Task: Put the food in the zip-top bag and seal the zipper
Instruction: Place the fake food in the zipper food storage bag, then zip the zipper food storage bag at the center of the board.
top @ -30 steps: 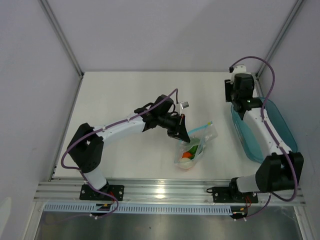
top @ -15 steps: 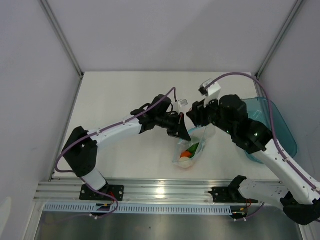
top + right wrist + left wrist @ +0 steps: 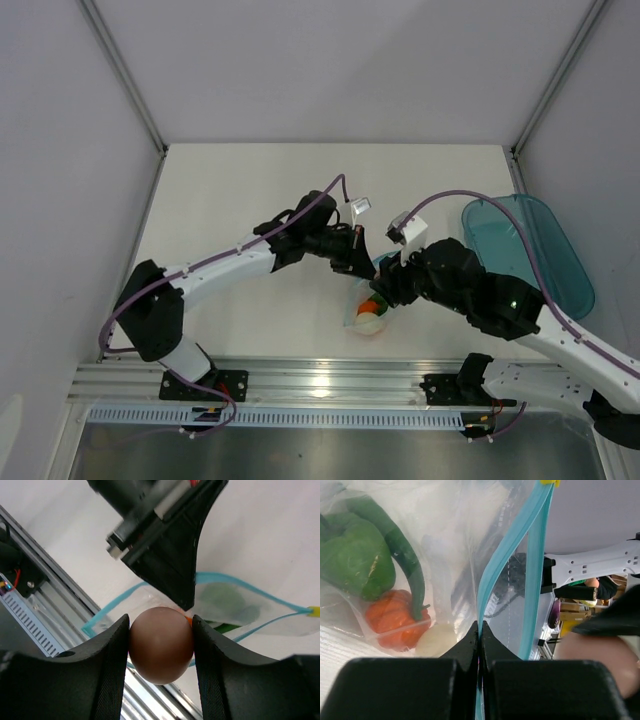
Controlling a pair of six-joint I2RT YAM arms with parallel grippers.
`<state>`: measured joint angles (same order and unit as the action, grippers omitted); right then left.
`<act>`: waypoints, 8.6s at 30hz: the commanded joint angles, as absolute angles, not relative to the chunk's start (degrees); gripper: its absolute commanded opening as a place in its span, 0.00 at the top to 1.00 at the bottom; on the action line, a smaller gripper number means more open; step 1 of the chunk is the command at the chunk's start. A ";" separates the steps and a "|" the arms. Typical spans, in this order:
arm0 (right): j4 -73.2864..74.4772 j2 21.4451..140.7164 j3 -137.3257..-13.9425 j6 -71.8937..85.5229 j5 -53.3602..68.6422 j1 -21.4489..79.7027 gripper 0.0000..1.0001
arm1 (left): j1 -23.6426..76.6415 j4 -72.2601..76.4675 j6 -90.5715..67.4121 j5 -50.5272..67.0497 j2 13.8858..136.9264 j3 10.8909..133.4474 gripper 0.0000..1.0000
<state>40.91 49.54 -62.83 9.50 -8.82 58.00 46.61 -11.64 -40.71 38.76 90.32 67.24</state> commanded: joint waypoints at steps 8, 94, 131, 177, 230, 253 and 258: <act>34.11 48.95 -53.35 11.78 -10.72 58.97 0.93 | 47.02 -9.67 -42.10 39.29 84.99 66.88 0.99; -6.23 63.28 -40.43 11.15 64.43 17.22 1.00 | 37.97 -6.33 -34.90 53.53 77.44 50.27 0.97; 1.23 53.88 -42.80 45.44 49.48 26.02 1.00 | 51.06 -13.18 -17.14 19.07 67.41 55.55 0.56; 8.10 53.88 -40.17 26.80 47.19 30.94 1.00 | 43.86 6.85 -29.44 39.89 66.18 51.50 0.59; -2.28 53.70 -38.50 41.04 48.69 31.11 1.00 | 51.33 12.13 -15.12 31.11 63.28 45.18 0.75; -3.78 54.23 -38.15 41.57 49.22 31.38 1.00 | 51.33 11.07 -14.06 22.14 60.38 42.89 0.67; -3.96 54.58 -38.06 41.66 49.04 31.55 1.00 | 51.33 12.56 -13.80 24.60 60.47 42.72 0.72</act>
<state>-0.64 54.52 -38.24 41.47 48.49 31.20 51.09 9.15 -14.94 21.96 61.54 43.09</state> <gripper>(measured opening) 0.003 0.293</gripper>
